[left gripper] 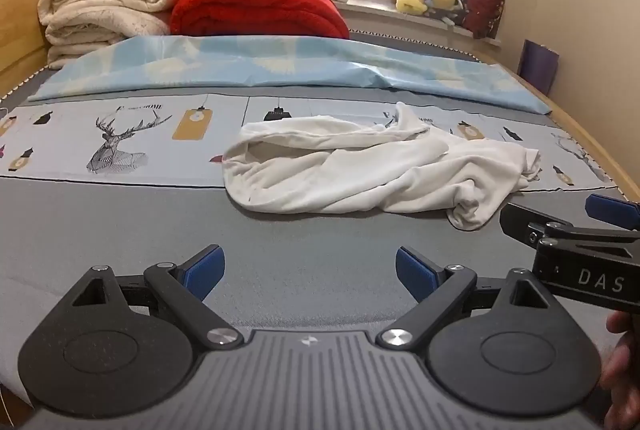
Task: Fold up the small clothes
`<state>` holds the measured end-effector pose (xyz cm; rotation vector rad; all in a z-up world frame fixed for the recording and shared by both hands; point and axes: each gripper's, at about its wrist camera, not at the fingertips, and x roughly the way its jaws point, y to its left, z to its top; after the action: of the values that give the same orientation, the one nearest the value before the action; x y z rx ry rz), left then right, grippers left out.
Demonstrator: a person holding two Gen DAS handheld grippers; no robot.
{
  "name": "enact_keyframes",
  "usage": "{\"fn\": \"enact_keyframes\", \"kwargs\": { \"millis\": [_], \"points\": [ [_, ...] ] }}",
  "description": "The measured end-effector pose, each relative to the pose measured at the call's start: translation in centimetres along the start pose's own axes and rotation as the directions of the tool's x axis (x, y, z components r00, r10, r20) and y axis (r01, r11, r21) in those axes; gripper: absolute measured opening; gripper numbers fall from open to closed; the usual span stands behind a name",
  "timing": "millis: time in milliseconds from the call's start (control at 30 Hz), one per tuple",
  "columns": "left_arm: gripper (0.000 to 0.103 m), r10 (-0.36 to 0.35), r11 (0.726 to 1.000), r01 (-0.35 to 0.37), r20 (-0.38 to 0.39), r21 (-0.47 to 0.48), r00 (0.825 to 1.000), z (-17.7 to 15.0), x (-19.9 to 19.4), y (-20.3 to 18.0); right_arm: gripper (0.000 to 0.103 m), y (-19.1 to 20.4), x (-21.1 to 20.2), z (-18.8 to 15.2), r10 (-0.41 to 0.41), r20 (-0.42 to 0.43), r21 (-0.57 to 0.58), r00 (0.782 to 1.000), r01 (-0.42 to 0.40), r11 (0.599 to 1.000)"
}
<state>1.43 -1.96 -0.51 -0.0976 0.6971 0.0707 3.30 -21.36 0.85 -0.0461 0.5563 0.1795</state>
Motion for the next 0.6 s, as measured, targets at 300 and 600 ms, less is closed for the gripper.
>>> {"fn": "enact_keyframes", "kwargs": {
  "millis": [300, 600],
  "points": [
    [0.095, 0.007, 0.999, -0.008, -0.02, -0.033, 1.0, 0.13, 0.63, 0.18, 0.1, 0.86, 0.39, -0.13, -0.02, -0.014, -0.056, 1.0, 0.019, 0.998],
    [0.095, 0.0, 1.0, 0.0, -0.024, -0.019, 1.0, 0.02, 0.66, -0.07, 0.092, 0.87, 0.58, 0.06, -0.031, -0.029, -0.062, 0.999, 0.029, 0.998]
  ]
}}
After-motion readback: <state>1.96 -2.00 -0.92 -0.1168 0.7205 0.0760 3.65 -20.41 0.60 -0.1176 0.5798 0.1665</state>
